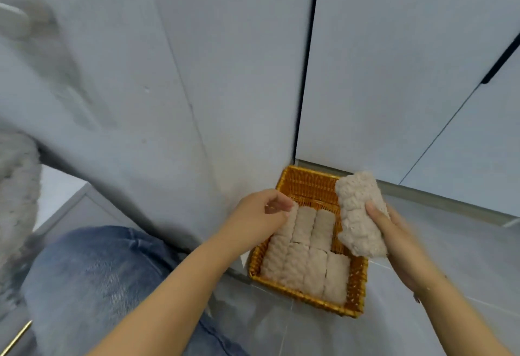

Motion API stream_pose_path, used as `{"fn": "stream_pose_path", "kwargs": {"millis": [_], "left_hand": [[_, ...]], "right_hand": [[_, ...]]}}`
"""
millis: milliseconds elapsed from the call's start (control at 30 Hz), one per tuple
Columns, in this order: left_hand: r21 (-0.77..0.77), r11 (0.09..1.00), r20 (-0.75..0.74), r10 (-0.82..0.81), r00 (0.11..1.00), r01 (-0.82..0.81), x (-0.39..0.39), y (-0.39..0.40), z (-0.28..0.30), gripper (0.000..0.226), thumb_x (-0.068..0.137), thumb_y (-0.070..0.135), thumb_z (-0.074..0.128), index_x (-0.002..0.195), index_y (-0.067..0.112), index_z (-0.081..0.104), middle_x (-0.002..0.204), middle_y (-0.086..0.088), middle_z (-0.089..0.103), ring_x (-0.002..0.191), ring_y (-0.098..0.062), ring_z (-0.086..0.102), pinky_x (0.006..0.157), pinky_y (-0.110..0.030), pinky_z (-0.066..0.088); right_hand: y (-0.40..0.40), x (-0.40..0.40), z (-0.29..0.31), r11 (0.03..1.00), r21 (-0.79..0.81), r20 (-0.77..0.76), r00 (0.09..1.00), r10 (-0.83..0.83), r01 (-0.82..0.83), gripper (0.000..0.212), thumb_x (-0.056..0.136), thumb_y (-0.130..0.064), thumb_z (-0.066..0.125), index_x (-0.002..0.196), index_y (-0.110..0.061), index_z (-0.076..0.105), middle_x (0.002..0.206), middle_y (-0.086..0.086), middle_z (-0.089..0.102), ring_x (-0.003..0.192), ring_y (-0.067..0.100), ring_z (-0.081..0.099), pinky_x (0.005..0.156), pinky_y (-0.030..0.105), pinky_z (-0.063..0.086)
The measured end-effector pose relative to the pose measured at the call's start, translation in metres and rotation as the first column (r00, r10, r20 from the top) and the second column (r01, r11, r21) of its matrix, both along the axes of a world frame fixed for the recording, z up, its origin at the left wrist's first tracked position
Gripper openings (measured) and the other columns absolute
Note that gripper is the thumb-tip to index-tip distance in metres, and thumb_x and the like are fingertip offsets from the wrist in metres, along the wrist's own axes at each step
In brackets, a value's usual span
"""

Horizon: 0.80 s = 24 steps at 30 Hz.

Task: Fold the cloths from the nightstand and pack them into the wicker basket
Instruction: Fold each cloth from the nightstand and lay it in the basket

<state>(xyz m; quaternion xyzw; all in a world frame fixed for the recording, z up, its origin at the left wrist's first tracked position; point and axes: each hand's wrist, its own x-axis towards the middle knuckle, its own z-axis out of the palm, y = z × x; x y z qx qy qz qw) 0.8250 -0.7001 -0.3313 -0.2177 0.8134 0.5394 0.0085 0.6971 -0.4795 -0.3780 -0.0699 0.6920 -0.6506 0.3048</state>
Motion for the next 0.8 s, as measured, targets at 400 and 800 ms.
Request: {"fn": "stream_pose_path", "kwargs": {"millis": [400, 800], "left_hand": [[-0.143, 0.975, 0.315, -0.118, 0.942, 0.170, -0.083, -0.013, -0.134, 0.023, 0.093, 0.015, 0.055, 0.110, 0.026, 0.063, 0.114, 0.008, 0.062, 0.109, -0.007, 0.056, 0.093, -0.022, 0.046], [-0.036, 0.984, 0.356, -0.152, 0.922, 0.176, -0.093, -0.007, -0.181, 0.022, 0.095, 0.013, 0.053, 0.106, 0.030, 0.061, 0.109, 0.013, 0.061, 0.102, 0.000, 0.055, 0.084, -0.011, 0.042]], "right_hand": [[-0.032, -0.085, -0.166, 0.848, 0.428, -0.138, 0.950, -0.281, 0.313, 0.036, 0.099, -0.035, 0.050, 0.124, -0.015, 0.033, 0.115, 0.012, 0.058, 0.087, 0.022, 0.059, 0.068, 0.035, 0.048], [-0.078, -0.109, -0.279, 0.467, 0.872, -0.177, 0.984, 0.026, 0.145, 0.046, 0.100, -0.021, 0.040, 0.140, -0.002, 0.027, 0.133, 0.024, 0.040, 0.120, 0.039, 0.044, 0.096, 0.044, 0.040]]}}
